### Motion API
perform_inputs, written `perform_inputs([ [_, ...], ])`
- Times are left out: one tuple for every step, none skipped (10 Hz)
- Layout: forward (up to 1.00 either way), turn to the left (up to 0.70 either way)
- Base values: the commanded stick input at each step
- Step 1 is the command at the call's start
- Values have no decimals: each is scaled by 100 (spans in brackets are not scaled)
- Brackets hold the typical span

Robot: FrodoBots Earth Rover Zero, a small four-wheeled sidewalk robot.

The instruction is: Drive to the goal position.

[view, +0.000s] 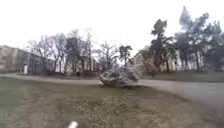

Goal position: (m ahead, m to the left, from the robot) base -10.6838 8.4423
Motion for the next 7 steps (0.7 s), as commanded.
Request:
perform_inputs([
  [0, 70],
  [0, 70],
  [0, 70],
  [0, 70],
  [0, 70],
  [0, 70],
  [0, 70],
])
